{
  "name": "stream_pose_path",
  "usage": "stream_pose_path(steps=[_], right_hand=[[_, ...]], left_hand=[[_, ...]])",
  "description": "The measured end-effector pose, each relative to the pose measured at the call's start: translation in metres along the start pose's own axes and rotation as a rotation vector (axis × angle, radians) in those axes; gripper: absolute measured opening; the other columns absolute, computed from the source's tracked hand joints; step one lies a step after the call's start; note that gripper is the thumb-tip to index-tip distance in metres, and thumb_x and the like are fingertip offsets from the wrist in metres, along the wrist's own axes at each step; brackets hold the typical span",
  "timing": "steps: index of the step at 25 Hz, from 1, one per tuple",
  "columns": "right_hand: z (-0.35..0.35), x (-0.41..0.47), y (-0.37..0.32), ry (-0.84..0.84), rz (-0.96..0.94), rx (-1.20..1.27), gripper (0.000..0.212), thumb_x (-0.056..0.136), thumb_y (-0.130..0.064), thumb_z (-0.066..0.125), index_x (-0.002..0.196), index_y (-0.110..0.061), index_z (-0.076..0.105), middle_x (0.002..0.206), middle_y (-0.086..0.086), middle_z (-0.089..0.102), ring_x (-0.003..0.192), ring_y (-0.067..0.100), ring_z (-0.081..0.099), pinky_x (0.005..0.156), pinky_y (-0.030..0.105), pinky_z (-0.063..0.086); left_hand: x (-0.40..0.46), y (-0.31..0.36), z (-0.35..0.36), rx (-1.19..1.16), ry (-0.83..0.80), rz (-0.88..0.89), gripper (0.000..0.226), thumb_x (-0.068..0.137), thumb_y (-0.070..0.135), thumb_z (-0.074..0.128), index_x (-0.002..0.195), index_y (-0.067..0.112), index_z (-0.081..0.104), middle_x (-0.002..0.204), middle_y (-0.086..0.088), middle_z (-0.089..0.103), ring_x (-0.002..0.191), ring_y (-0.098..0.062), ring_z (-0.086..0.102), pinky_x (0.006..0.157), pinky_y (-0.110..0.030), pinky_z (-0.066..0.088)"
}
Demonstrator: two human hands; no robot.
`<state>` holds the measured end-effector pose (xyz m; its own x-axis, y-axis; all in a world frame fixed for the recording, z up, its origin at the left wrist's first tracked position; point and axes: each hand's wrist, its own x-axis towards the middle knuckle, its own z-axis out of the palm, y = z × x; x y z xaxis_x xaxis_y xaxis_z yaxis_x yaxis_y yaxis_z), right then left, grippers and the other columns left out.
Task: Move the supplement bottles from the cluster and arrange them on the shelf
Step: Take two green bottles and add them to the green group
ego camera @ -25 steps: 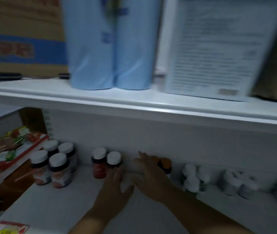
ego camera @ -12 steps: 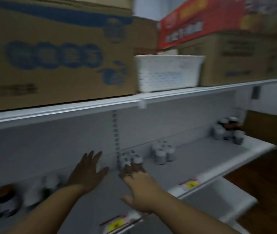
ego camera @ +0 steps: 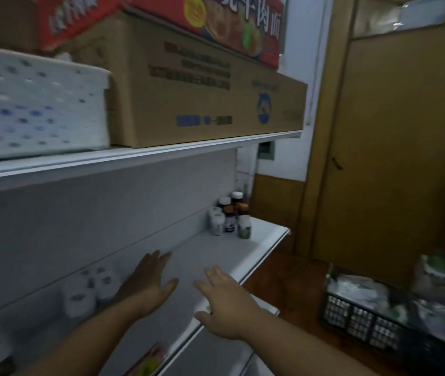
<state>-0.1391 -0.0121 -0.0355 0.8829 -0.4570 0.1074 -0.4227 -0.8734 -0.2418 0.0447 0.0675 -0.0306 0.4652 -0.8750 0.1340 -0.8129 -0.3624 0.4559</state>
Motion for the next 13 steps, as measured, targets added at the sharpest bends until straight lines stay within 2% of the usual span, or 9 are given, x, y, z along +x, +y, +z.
stream_pose_path(steps=[3,9,11,13], right_hand=[[-0.011,0.047,0.057,0.000,0.140,0.034,0.066,0.091,-0.039,0.047,0.147,-0.019,0.019,0.158,0.014,0.007,0.146,0.028,0.003,0.118,0.036,0.006],[-0.022,0.126,0.162,0.151,0.294,0.060,0.059,0.084,-0.037,0.053,0.136,-0.016,0.036,0.142,0.014,0.034,0.130,0.032,0.034,0.106,0.042,0.037],[-0.017,0.142,0.192,0.169,0.279,0.083,0.055,0.081,-0.036,0.054,0.131,-0.017,0.040,0.135,0.012,0.040,0.125,0.030,0.038,0.102,0.041,0.041],[-0.010,0.158,0.221,0.185,0.280,0.150,0.054,0.081,-0.035,0.056,0.130,-0.019,0.040,0.131,0.009,0.044,0.123,0.028,0.040,0.099,0.040,0.043]], left_hand=[[0.082,0.022,0.026,-0.058,-0.069,0.032,0.068,0.092,0.044,0.042,0.147,0.022,0.009,0.159,-0.003,0.004,0.146,-0.019,0.001,0.119,-0.036,0.009],[0.203,0.050,0.074,-0.049,-0.119,0.051,0.069,0.093,0.038,0.044,0.147,0.013,0.009,0.158,-0.008,0.010,0.144,-0.022,0.012,0.116,-0.033,0.013],[0.227,0.054,0.085,-0.096,-0.094,0.043,0.068,0.092,0.034,0.050,0.146,0.012,0.016,0.156,-0.008,0.018,0.142,-0.022,0.021,0.113,-0.031,0.020],[0.249,0.058,0.091,-0.242,-0.045,-0.002,0.062,0.089,0.023,0.058,0.142,0.010,0.028,0.150,-0.009,0.032,0.136,-0.023,0.034,0.103,-0.025,0.030]])
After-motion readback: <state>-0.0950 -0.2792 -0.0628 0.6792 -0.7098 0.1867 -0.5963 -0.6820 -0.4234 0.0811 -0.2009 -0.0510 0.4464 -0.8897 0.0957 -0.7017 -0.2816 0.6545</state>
